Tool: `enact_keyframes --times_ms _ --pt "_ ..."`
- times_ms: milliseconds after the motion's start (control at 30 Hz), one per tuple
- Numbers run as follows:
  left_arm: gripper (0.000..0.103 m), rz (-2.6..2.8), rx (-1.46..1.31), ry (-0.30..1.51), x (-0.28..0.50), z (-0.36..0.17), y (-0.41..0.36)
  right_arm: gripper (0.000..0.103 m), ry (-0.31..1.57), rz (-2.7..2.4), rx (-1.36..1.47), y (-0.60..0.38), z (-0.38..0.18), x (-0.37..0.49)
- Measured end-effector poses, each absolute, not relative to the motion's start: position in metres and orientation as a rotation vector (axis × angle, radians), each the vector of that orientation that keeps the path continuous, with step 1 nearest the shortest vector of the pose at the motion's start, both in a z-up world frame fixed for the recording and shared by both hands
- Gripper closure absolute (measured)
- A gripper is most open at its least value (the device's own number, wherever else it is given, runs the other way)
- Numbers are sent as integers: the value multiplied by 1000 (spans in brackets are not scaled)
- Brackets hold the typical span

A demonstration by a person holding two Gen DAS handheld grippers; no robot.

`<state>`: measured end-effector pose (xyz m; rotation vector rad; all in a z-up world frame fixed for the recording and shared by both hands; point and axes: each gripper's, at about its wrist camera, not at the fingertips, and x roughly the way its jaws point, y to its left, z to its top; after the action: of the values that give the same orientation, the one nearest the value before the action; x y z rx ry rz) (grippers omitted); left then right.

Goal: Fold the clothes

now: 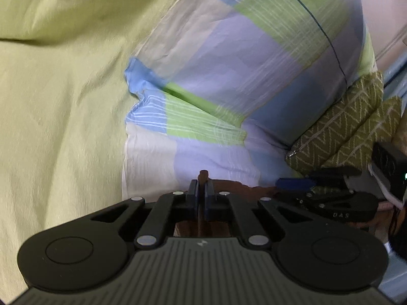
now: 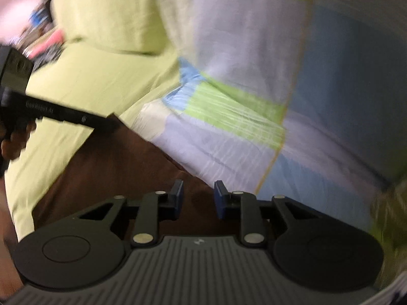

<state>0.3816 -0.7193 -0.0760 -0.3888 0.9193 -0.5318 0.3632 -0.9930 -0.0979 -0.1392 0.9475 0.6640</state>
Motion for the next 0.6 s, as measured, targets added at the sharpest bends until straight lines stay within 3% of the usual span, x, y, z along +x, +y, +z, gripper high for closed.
enact_keyframes --times_ms 600 --pt "103 -509 -343 777 368 -67 -721 80 987 754 -183 -980 -108 374"
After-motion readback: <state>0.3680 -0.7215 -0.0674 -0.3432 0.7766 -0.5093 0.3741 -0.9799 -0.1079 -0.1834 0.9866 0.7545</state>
